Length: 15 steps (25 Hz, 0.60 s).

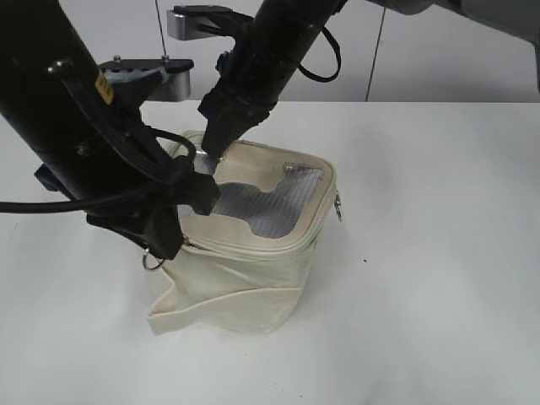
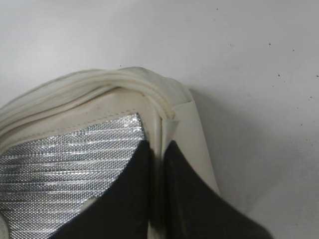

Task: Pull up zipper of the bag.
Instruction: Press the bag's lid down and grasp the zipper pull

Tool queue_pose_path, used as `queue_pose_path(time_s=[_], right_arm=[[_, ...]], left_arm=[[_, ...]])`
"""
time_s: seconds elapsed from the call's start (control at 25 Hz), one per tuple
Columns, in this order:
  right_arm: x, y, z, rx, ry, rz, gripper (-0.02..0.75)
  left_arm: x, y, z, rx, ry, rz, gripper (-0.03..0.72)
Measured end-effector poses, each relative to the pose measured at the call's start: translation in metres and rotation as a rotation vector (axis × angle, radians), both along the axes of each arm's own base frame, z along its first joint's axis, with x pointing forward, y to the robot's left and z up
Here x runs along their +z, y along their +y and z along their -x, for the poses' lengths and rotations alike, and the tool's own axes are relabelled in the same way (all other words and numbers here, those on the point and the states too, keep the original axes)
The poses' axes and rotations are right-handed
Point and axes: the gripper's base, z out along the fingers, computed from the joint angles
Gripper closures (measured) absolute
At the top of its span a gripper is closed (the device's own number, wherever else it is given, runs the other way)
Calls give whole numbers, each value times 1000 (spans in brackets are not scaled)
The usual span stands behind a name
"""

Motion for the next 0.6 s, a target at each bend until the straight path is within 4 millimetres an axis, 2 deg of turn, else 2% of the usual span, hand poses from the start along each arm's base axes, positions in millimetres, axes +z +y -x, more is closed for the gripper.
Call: queue_pose_path(time_s=[0.2, 0.32, 0.6], right_arm=[[0, 0, 1, 9, 11, -1, 696], [0, 1, 2, 19, 8, -2, 696], [0, 1, 2, 24, 2, 2, 696]], left_arm=[[-2, -9, 5, 6, 89, 87, 683], [0, -17, 6, -23, 78, 151, 683], [-8, -26, 9, -56, 82, 141, 683]])
